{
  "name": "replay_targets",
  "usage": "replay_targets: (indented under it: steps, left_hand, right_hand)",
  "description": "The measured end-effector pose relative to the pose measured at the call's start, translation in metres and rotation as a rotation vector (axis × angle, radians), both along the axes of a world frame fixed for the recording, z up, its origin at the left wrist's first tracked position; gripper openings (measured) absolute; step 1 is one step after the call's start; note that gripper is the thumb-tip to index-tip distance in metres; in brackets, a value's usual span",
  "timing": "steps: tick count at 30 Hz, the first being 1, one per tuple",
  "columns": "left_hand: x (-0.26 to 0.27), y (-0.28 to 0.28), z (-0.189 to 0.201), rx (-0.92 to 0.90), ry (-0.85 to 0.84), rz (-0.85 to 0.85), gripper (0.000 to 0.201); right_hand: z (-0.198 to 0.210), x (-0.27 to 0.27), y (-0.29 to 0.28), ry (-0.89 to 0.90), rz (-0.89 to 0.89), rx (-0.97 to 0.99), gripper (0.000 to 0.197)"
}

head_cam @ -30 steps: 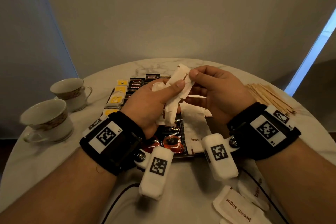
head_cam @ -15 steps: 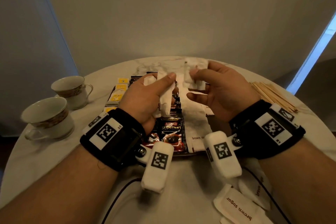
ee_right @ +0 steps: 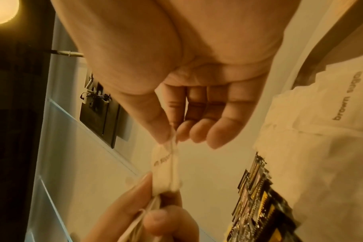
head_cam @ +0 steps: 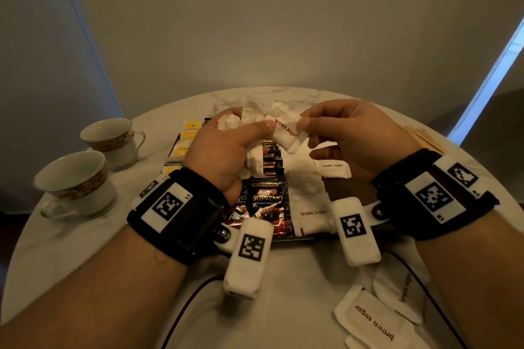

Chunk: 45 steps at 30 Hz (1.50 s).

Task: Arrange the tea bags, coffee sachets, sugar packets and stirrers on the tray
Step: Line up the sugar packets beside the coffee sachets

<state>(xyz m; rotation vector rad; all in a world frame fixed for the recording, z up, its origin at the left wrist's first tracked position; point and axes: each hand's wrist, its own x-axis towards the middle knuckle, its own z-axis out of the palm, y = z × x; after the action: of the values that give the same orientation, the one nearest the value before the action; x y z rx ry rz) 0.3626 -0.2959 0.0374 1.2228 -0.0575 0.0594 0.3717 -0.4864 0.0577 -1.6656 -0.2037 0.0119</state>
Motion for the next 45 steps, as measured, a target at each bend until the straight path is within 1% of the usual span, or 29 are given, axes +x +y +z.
replay_targets:
  steps: [3,5,7,10,13,16,20,25,28,31,32,34,37,42,44,45]
  left_hand:
    - [-0.002,-0.005,-0.002,0.036,0.009,-0.012,0.041]
    - [-0.002,-0.005,-0.003,0.045,0.022,-0.02,0.046]
    - [0.0,-0.004,-0.005,0.06,0.024,-0.028,0.038]
    - [0.003,0.0,-0.005,0.097,0.02,-0.004,0.02]
    - [0.004,0.003,-0.004,0.117,0.027,0.009,0.018]
    - [0.004,0.002,-0.004,0.119,0.033,0.004,0.015]
    - [0.003,0.002,-0.004,0.136,0.025,0.023,0.012]
    - [0.003,0.002,-0.003,0.15,0.017,0.029,0.012]
    - [0.003,0.003,-0.001,0.153,0.018,0.029,0.011]
    - [0.003,0.003,0.0,0.144,0.017,0.035,0.012]
    - [0.003,0.003,0.0,0.138,0.017,0.036,0.011]
    - [0.002,0.003,0.001,0.136,0.017,0.043,0.012]
    - [0.002,0.002,0.003,0.128,0.018,0.037,0.012]
    - [0.0,0.003,0.005,0.095,0.026,0.031,0.012]
    - [0.001,0.004,0.005,0.098,0.029,0.036,0.012]
    - [0.001,0.005,0.005,0.104,0.029,0.038,0.012]
  right_hand:
    - [0.001,0.0,0.002,-0.049,0.002,-0.002,0.007]
    - [0.001,0.003,-0.001,-0.021,-0.035,-0.009,0.014]
    - [-0.001,0.01,-0.011,0.023,-0.114,-0.065,0.02]
    - [-0.003,0.019,-0.029,0.149,-0.231,-0.249,0.02]
    - [-0.006,0.023,-0.039,0.309,-0.286,-0.413,0.016]
    - [-0.008,0.027,-0.04,0.39,-0.307,-0.519,0.013]
    - [-0.009,0.03,-0.043,0.398,-0.323,-0.627,0.019]
    - [-0.005,0.027,-0.043,0.41,-0.291,-0.699,0.022]
    - [-0.003,0.026,-0.04,0.355,-0.258,-0.802,0.024]
    - [-0.002,0.025,-0.037,0.304,-0.237,-0.85,0.024]
    - [-0.002,0.023,-0.036,0.297,-0.242,-0.853,0.02]
    - [-0.003,0.021,-0.036,0.286,-0.256,-0.788,0.015]
    - [-0.003,0.018,-0.036,0.281,-0.262,-0.673,0.016]
    - [-0.003,0.016,-0.035,0.297,-0.333,-0.589,0.008]
    - [-0.002,0.016,-0.036,0.34,-0.354,-0.57,0.008]
    - [-0.002,0.016,-0.036,0.364,-0.364,-0.564,0.012]
